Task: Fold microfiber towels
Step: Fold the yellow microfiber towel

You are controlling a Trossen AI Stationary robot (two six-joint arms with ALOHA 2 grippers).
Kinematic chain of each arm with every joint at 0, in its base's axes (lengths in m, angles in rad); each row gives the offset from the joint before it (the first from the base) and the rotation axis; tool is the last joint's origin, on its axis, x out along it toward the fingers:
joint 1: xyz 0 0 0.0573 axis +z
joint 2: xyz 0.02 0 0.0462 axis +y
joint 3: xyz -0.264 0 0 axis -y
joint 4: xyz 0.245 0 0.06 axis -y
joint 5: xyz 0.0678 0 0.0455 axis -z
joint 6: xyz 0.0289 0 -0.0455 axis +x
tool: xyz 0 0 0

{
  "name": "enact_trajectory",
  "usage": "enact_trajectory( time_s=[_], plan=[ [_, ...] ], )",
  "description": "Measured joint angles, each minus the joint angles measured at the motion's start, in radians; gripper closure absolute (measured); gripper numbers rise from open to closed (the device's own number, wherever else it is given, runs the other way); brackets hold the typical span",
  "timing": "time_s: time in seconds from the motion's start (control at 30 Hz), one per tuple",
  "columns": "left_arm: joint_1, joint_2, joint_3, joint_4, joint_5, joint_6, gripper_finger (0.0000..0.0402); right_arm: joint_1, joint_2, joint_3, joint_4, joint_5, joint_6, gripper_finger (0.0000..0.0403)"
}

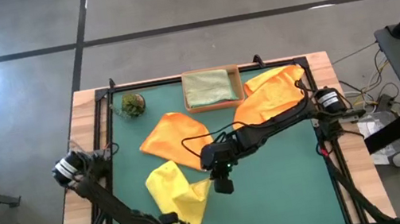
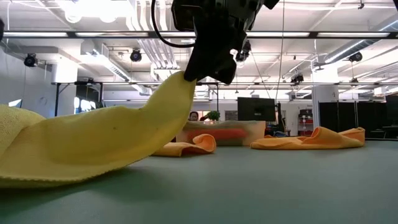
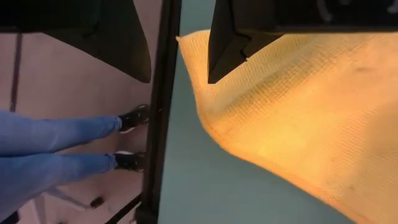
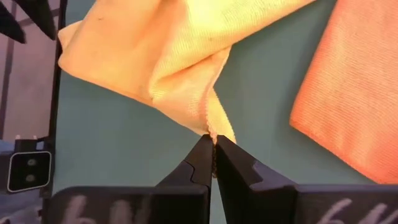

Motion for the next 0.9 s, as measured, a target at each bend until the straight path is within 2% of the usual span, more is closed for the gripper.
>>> enact_trajectory(
  time_s=[0.33, 0.67, 0.9],
  plan=[
    [-0.006, 0.057, 0.011, -0.002, 0.02, -0.128, 0.0259, -0.008, 0.0, 0.0, -0.003, -0.028, -0.023, 0.0394],
    [-0.012, 0.059, -0.018, -0.009, 0.019, -0.133, 0.0259, -0.008, 0.0, 0.0, -0.004, -0.029, -0.034, 0.0394],
    [-0.012, 0.127, -0.009, 0.043, 0.021, -0.138, 0.0259, -0.008, 0.0, -0.001, -0.004, -0.029, -0.035, 0.0394]
  ],
)
